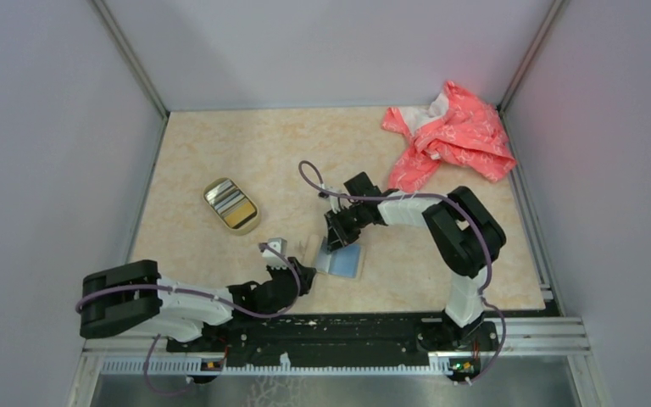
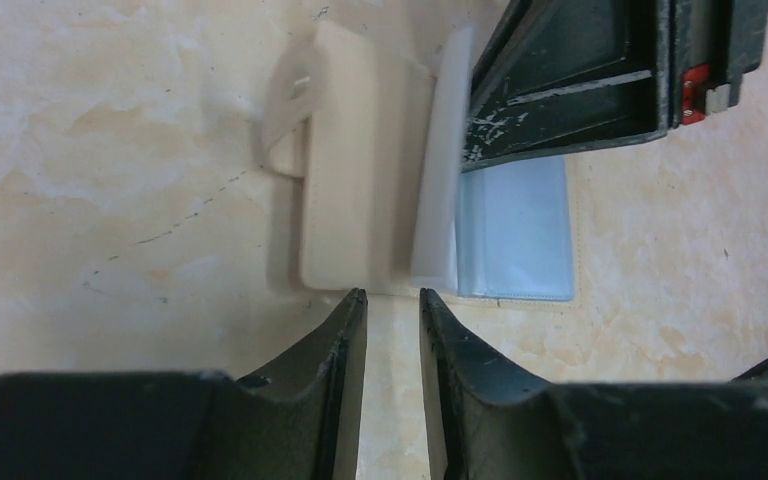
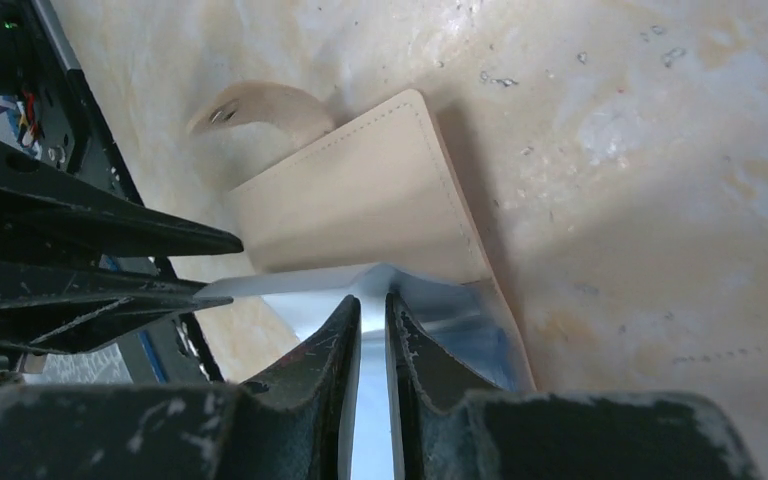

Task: Put the credit cards into the card holder
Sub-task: Open the card holder at the center of the board.

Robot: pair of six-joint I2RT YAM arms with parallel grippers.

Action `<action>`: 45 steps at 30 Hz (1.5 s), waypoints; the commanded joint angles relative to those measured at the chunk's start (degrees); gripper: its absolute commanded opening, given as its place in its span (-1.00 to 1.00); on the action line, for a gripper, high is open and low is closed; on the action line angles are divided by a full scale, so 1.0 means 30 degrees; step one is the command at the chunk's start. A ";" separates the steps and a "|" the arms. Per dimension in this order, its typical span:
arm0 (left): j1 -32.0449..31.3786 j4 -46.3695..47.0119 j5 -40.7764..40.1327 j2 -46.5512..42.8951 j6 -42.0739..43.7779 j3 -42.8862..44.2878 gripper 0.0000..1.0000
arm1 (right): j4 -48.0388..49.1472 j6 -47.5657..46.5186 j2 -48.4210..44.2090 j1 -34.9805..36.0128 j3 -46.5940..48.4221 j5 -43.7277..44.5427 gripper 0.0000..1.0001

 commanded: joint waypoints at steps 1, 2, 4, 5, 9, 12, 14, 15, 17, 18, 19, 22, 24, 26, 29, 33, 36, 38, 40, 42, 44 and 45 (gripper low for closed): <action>0.0119 -0.0554 0.0286 -0.1112 0.0270 -0.0369 -0.34 | 0.0661 0.0746 0.1050 0.0477 0.1818 -0.0123 -0.69; 0.0119 -0.0750 0.0563 -0.1556 0.0634 -0.0419 -0.29 | 0.0494 0.0610 0.1411 0.0519 0.2044 0.0221 -0.69; 0.0119 -0.1010 0.1558 -0.2758 0.2129 -0.0577 -0.05 | -0.0008 0.0412 0.2059 0.0525 0.2428 0.1109 -0.69; 0.0119 -0.1202 0.2202 -0.3509 0.2995 -0.0639 0.12 | -0.0227 0.0297 0.2346 0.0532 0.2556 0.1499 -0.69; 0.0444 -0.2032 0.4639 -0.6991 0.5850 -0.1032 0.65 | -0.0591 -0.0258 0.2869 0.0543 0.2551 0.2417 -0.69; 0.1957 -0.2149 0.6444 -1.0030 0.6132 -0.1620 0.67 | -0.0692 -0.0655 0.2859 0.0558 0.2460 0.2273 -0.68; 0.3591 -0.1462 0.8478 -1.1389 0.5828 -0.2171 0.55 | -0.0754 -0.0932 0.2819 0.0558 0.2471 0.1898 -0.68; 0.4344 -0.0889 0.9454 -1.1754 0.5647 -0.2409 0.51 | -0.0833 -0.1040 0.2829 0.0558 0.2499 0.1726 -0.67; 0.5497 0.0040 1.0694 -1.1647 0.5506 -0.2475 0.38 | -0.1007 -0.1144 0.2943 0.0551 0.2646 0.1229 -0.67; 0.5783 0.0306 1.1042 -1.1182 0.5486 -0.2286 0.35 | -0.1040 -0.1147 0.3035 0.0558 0.2715 0.1049 -0.68; 0.6027 0.0467 1.1374 -1.0461 0.5604 -0.1977 0.32 | -0.1070 -0.1147 0.3142 0.0558 0.2757 0.0884 -0.68; 0.6481 0.0768 1.2300 -0.7168 0.5918 -0.0705 0.12 | -0.1284 -0.1749 0.3389 0.0558 0.2945 0.0614 -0.68; 0.6980 0.1359 1.2934 -0.4920 0.5964 0.0025 -0.14 | -0.1489 -0.1953 0.3434 0.0558 0.3024 0.0497 -0.68; 0.7327 0.1491 1.3146 -0.3035 0.5994 0.0669 -0.22 | -0.1573 -0.2140 0.3352 0.0558 0.3006 0.0473 -0.67; 0.7597 -0.0231 1.1509 -0.0764 0.6118 0.2017 -0.31 | -0.1740 -0.2453 0.3092 0.0558 0.2950 0.0484 -0.68; 0.7834 -0.2803 0.8586 0.1471 0.6343 0.3216 -0.39 | -0.2270 -0.3227 0.2524 0.0558 0.3072 0.0366 -0.67; 0.7883 -0.3398 0.8168 0.2405 0.6551 0.3400 -0.40 | -0.3045 -0.4384 0.1527 0.0551 0.3327 0.0182 -0.66; 0.7883 -0.3606 0.8149 0.2847 0.6519 0.3407 -0.40 | -0.3436 -0.5288 0.0544 0.0540 0.3323 -0.0174 -0.64; 0.7883 -0.3632 0.8266 0.2984 0.6384 0.3264 -0.39 | -0.3983 -0.6418 -0.0694 0.0542 0.3276 -0.0832 -0.63; 0.7883 -0.3355 0.8658 0.2950 0.6280 0.3003 -0.38 | -0.4642 -0.7631 -0.1973 0.0530 0.3268 -0.1705 -0.62; 0.7883 -0.3337 0.9501 0.2940 0.6103 0.2976 -0.36 | -0.5535 -0.8917 -0.3373 0.0553 0.3179 -0.2296 -0.61; 0.7883 -0.3463 0.9992 0.2953 0.6026 0.3057 -0.36 | -0.5825 -0.9571 -0.4177 0.0550 0.3093 -0.2446 -0.60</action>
